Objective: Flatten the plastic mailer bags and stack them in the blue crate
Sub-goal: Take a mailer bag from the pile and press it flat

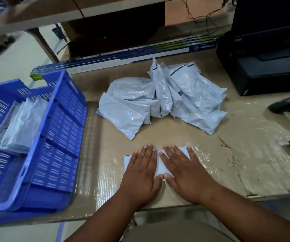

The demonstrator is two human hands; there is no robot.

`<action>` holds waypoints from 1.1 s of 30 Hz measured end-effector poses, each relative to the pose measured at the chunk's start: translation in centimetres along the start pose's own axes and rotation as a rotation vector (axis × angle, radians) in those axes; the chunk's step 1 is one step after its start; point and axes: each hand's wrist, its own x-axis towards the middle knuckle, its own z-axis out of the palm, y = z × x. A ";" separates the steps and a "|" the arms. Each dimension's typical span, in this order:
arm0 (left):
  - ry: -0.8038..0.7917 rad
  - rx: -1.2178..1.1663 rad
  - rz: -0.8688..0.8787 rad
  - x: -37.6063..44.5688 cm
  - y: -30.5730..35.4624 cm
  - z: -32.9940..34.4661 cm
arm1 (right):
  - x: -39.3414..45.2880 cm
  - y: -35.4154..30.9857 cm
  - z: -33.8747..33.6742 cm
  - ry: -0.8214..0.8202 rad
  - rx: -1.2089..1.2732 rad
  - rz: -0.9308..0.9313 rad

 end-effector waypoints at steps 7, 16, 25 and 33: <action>-0.014 0.022 -0.010 0.2 0.1 0.2 | 0.1 -0.3 -0.3 -0.040 -0.022 0.011; 0.019 -0.024 -0.050 2.3 3.3 -1.4 | 0.7 1.7 -3.1 0.079 0.004 0.148; -0.023 -0.005 -0.152 5.0 5.0 0.5 | 1.4 2.2 -0.6 -0.004 0.006 0.178; -0.019 -0.030 -0.104 5.0 4.6 0.1 | 1.6 2.5 -0.4 -0.018 -0.017 0.150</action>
